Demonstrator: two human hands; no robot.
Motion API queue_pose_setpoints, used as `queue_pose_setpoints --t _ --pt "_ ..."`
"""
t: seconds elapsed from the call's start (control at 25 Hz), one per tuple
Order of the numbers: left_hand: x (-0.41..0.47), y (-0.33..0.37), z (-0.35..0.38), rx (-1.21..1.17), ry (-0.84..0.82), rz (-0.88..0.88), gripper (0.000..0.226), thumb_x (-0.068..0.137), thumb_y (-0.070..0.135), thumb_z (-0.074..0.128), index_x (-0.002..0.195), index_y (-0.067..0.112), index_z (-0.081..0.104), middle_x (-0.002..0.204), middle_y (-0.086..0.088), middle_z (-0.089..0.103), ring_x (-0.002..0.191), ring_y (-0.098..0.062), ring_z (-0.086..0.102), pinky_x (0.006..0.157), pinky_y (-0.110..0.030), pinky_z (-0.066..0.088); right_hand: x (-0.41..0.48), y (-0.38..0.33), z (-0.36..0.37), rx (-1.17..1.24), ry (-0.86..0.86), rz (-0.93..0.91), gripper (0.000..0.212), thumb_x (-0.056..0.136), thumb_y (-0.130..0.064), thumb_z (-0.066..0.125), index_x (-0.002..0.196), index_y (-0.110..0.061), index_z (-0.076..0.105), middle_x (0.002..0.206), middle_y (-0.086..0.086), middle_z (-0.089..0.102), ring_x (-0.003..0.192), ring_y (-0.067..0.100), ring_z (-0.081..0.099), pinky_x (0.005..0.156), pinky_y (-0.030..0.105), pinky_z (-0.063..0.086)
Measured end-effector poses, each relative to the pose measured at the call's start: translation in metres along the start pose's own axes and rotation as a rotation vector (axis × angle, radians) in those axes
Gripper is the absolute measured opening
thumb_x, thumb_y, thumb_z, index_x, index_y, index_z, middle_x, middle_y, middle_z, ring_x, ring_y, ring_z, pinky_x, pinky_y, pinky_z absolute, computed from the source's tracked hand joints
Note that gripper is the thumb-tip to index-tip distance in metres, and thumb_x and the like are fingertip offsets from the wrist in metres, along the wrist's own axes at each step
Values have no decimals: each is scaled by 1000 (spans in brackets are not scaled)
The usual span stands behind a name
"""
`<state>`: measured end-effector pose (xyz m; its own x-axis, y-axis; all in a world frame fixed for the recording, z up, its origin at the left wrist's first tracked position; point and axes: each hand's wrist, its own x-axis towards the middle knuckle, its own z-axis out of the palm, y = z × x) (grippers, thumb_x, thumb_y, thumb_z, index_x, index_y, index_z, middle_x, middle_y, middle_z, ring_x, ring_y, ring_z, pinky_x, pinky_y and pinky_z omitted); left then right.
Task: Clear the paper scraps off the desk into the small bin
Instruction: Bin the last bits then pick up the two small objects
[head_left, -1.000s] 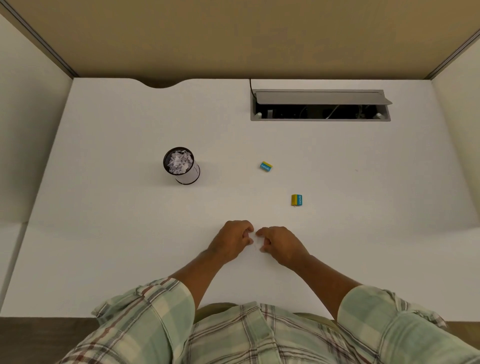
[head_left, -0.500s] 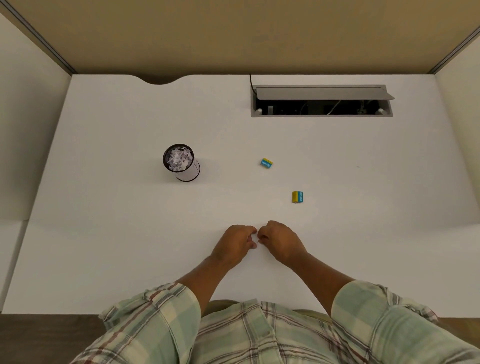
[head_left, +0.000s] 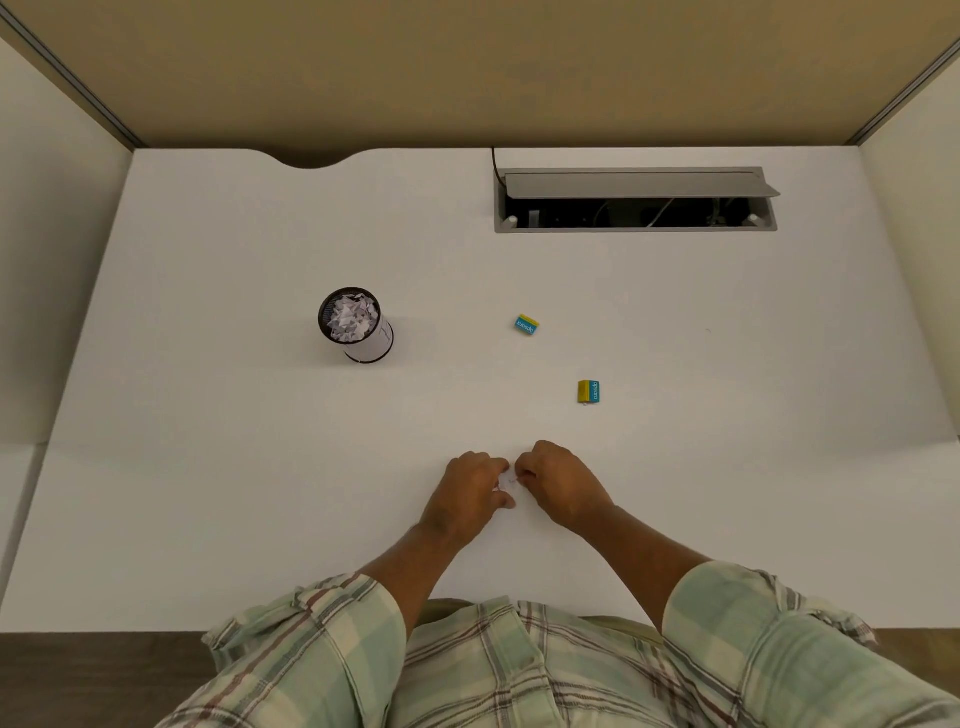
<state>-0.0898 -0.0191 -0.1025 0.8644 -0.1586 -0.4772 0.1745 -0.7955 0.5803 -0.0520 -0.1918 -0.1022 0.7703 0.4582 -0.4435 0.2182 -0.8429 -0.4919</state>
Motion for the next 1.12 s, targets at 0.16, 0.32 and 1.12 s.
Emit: queue_pose_setpoints --t 0.16,0.32,1.12 --pt "-1 3 7 39 96 5 42 89 33 74 125 11 70 114 -7 72 108 -22 61 101 -34 46 -9 15 -7 44 31 61 19 99 -20 53 92 -16 70 90 4 61 82 18 57 74 32 52" --pt "2 6 6 111 112 -1 21 93 33 69 101 15 78 98 -4 76 92 -18 65 89 -33 50 -18 27 -12 87 48 106 15 96 -19 57 89 -17 70 87 3 62 81 17 56 74 31 50" --pt "9 -25 -182 -379 734 -128 9 89 11 70 80 11 70 77 2 68 73 -12 62 68 -13 45 102 -144 -91 585 345 27 6 85 -17 69 79 -17 72 73 -10 69 66 4 60 63 14 45"
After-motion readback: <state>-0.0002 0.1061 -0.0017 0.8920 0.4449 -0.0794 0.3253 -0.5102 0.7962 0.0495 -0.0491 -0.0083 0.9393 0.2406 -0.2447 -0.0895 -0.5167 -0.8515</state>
